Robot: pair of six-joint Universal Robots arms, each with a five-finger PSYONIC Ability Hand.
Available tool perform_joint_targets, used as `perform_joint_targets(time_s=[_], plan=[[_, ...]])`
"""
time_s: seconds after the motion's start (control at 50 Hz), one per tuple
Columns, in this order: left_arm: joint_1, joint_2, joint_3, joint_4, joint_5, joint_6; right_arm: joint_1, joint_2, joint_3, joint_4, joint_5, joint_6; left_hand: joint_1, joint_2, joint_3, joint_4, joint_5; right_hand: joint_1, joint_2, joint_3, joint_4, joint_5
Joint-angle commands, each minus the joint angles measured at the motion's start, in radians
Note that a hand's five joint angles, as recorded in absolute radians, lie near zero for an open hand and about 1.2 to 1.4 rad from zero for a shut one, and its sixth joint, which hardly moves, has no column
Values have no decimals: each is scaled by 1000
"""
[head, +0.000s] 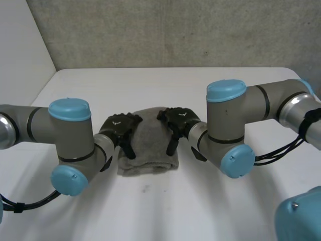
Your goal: Fold the towel.
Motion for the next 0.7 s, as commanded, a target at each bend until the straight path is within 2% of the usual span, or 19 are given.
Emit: perform_joint_targets(time_s=[0.02,0.12,0.16,0.18,0.22,0.28,0.32,0.34,0.4,0.42,0.46,0.48,0.54,0.7], plan=[[4,9,-17,-10,-2,36,1,42,-63,74,20,-30,22,28,26,26,-5,-61,-73,-67,-85,-61],[2,71,-23,-15,-2,29,1,-1,-66,82,13,-41,10,16,14,14,-17,-61,-73,-67,-85,-61],[-1,143,-24,-30,-2,23,1,-88,-56,73,13,-35,4,10,8,9,-22,-61,-73,-67,-85,-61],[-1,144,-24,-30,-2,23,1,-88,-56,73,13,-35,4,10,8,9,-22,-61,-73,-67,-85,-61],[-10,243,-26,-50,-3,17,-5,-193,-42,59,22,-34,1,7,5,6,-25,-61,-73,-67,-85,-61],[-12,300,-28,-60,-3,15,-13,-245,-30,53,33,-34,1,7,5,5,-26,-61,-73,-67,-85,-61],[1,405,-41,-69,-5,17,-37,-359,21,47,97,-38,1,7,5,5,-26,-61,-73,-67,-85,-61],[1,406,-41,-69,-5,17,-37,-360,21,47,97,-38,1,7,5,5,-26,-61,-73,-67,-85,-61],[30,573,-95,-67,-17,21,-98,-543,145,50,203,-72,1,7,5,5,-26,-61,-73,-67,-85,-61],[30,573,-95,-67,-17,21,-99,-544,145,50,203,-72,1,7,5,5,-26,-61,-73,-67,-85,-61],[89,689,-141,-67,-35,21,-161,-649,264,45,227,-113,4,10,8,9,-22,-61,-73,-67,-85,-61],[90,690,-141,-67,-36,21,-162,-650,265,45,228,-113,4,10,8,9,-22,-61,-73,-67,-85,-61],[160,785,-192,-67,-31,17,-223,-780,421,12,224,-155,1,7,5,6,-25,-61,-73,-67,-85,-61],[165,814,-238,-67,-31,-35,-257,-846,555,-76,200,-155,1,7,5,6,-25,-61,-73,-67,-85,-61]])
